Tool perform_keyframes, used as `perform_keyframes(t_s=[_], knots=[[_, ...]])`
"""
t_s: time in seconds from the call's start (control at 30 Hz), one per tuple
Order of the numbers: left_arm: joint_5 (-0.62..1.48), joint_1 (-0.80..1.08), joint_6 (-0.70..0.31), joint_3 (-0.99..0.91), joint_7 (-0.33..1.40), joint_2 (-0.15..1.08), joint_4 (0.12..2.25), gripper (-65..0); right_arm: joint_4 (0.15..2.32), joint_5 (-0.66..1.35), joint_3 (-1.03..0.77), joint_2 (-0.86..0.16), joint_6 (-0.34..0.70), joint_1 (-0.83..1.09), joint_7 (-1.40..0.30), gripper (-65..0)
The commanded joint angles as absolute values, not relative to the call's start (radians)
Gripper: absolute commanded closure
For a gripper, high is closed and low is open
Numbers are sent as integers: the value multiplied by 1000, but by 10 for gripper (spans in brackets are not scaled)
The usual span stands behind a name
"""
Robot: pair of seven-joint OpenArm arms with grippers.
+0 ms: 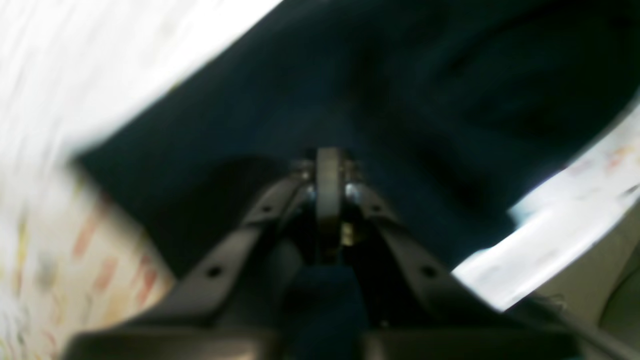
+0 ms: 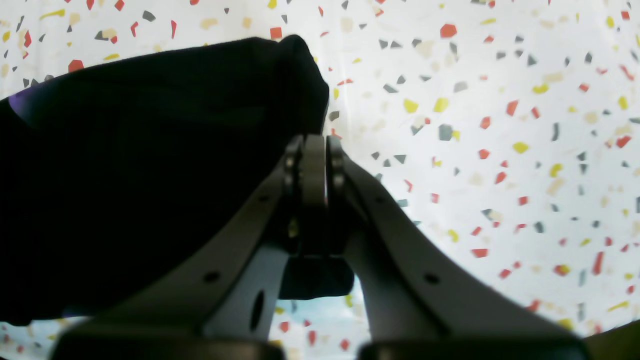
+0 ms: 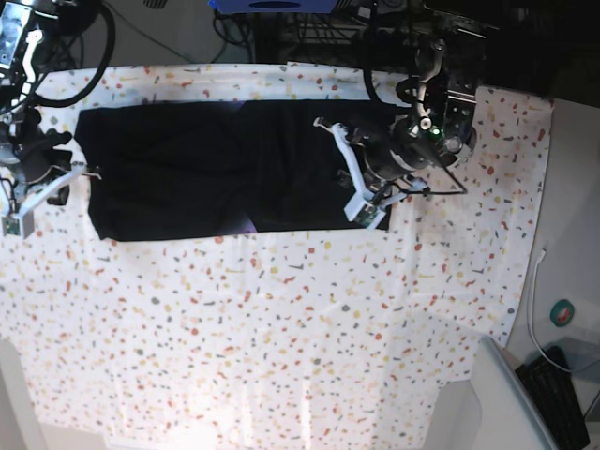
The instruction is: Layout the t-shirt on the table in an organized manner, then fold the t-shirt properly
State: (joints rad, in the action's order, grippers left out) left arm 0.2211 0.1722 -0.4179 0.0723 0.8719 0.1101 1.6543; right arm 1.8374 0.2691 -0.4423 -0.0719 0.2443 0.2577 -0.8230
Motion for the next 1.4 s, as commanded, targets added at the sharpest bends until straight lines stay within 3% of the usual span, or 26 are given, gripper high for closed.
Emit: perform_keyframes(t_s=[0.0,0.2,0.33,0.63,0.8,0.93,1.03,1.17,1.37], knots=[[268,162,-429,64,845,91,1650,0,1851,280,-443,-73,248,236,-805,0],[197,150,-429,59,835,102,1521,0,1704,278,-438,-67,248,177,-812,0],[110,107,-429,61,716,79,1395,0,1593,278,-421,-65,248,145,-808,0],[45,-87,-429,61,696,28,1162,0,1388,272,-344,-77,240,25,-707,0],[45,-128,-429,59,696,27,1159,0,1363,272,-344,-119,208,-13,-707,0],[45,-131,-429,58,696,39,1158,0,1535,278,-337,-131,159,50,-742,0],[45,-124,-429,58,696,47,1150,0,1655,272,-298,-70,159,61,-828,0],[45,-120,-429,51,696,48,1150,0,1540,272,-197,-58,157,10,-808,0],[47,-119,-429,48,696,73,1150,0,1357,274,-278,-117,162,-28,-796,0]])
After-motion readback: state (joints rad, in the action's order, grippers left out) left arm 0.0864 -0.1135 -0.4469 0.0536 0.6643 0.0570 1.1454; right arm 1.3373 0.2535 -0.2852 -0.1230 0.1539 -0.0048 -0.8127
